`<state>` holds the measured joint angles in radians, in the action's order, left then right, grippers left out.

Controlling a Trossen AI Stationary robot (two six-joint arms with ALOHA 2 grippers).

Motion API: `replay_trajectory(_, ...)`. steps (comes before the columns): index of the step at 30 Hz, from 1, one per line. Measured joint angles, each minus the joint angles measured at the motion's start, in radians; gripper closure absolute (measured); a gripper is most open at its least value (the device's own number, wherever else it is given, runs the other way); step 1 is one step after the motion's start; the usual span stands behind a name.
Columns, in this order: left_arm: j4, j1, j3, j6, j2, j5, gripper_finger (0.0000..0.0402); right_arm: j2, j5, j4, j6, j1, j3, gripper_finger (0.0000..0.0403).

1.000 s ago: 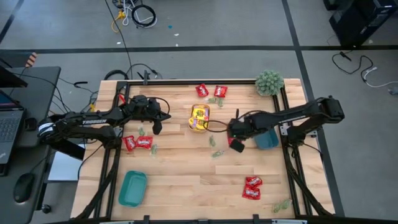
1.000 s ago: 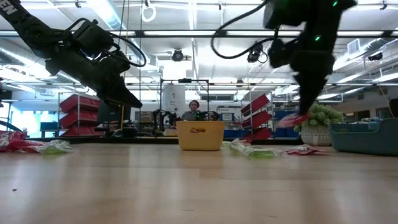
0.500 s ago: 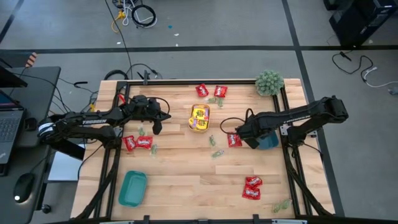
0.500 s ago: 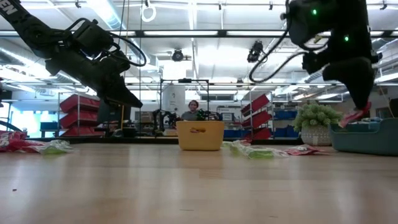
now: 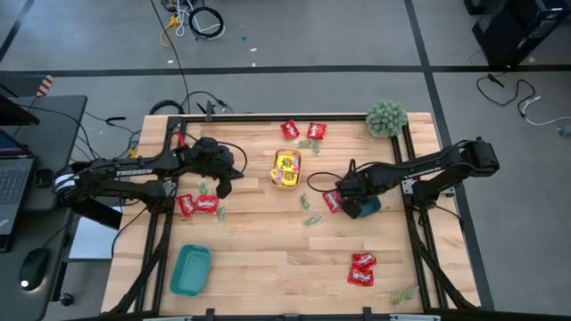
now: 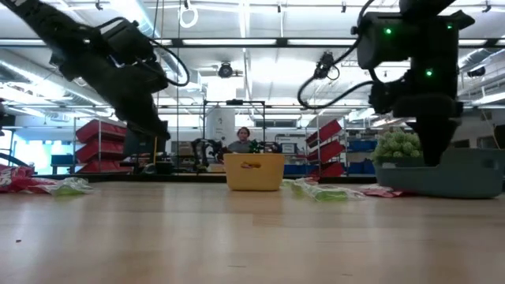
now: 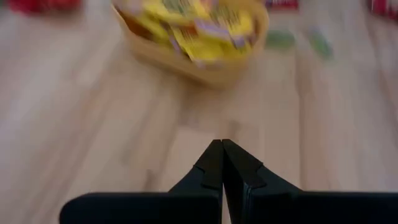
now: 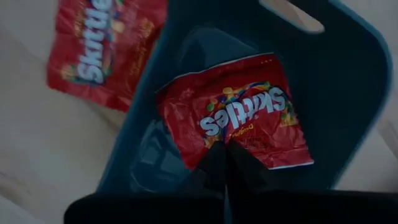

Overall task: Sort candy
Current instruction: Put the red packet of candy into the blue bin

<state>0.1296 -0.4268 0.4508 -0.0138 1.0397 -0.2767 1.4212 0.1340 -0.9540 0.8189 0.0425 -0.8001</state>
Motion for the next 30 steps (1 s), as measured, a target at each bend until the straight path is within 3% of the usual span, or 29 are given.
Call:
replay_trajectory(6,0.341,0.126,0.132,0.043,0.0,0.133,0.0396,0.0,0.043,0.026,-0.054,-0.001,0.0,0.0403)
replay_trajectory(15,0.659,0.247,0.196,0.224,0.0,0.192,0.0396,0.0,0.086,0.178,-0.156,-0.072,0.0,0.0403)
replay_trajectory(21,0.761,0.29,0.196,0.286,0.0,0.251,0.0396,0.0,0.112,0.299,-0.182,-0.166,0.0,0.0403)
replay_trajectory(27,0.757,0.298,0.172,0.304,0.0,0.265,0.0396,0.0,0.108,0.502,-0.303,-0.262,0.059,0.0401)
replay_trajectory(30,0.761,0.298,0.166,0.326,0.0,0.26,0.0396,0.001,0.091,0.521,-0.362,-0.295,0.079,0.0387)
